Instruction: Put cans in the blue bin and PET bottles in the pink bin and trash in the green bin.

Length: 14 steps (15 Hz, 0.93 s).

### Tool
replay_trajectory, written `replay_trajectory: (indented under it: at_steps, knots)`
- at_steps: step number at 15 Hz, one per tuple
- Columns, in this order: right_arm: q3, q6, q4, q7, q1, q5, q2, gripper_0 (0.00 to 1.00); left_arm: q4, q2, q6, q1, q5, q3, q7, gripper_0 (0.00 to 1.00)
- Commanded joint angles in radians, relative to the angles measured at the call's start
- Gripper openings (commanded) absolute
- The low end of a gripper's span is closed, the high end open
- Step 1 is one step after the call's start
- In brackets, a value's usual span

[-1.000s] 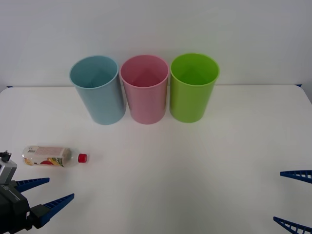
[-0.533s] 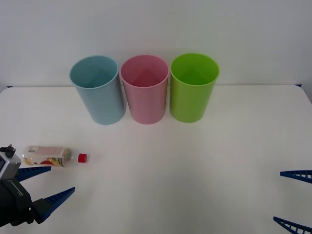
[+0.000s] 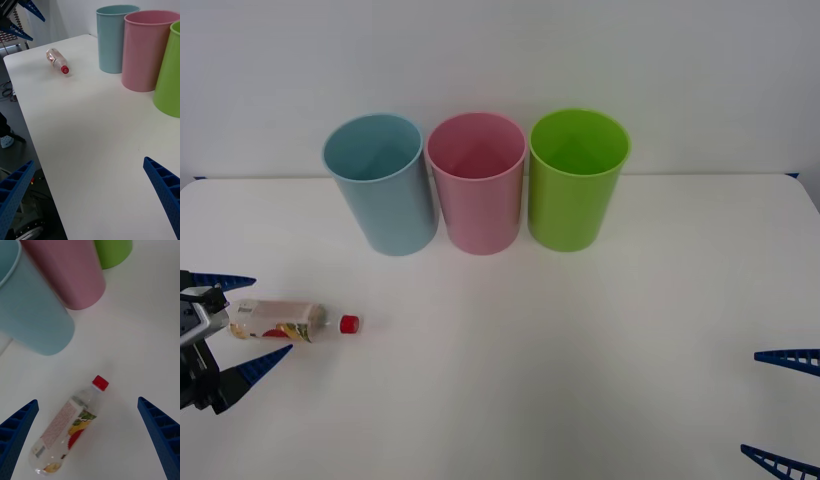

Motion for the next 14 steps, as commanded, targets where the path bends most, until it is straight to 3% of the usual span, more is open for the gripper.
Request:
replay_trajectory:
  at_steps: [1, 6, 8, 14]
  knots:
    - [0.000, 0.000, 0.000, 0.000, 0.000, 0.000, 0.000, 1.00, 0.061, 0.137, 0.091, 0.006, -0.006, -0.012, -0.054, 0.89]
    - [0.000, 0.000, 0.000, 0.000, 0.000, 0.000, 0.000, 1.00, 0.216, 0.336, 0.286, -0.004, 0.082, -0.111, -0.056, 0.86]
    - [0.000, 0.000, 0.000, 0.000, 0.000, 0.000, 0.000, 1.00, 0.251, 0.410, 0.300, -0.038, 0.131, -0.154, -0.051, 0.87]
    - [0.000, 0.000, 0.000, 0.000, 0.000, 0.000, 0.000, 1.00, 0.351, 0.455, 0.307, -0.173, 0.118, -0.265, -0.212, 0.87]
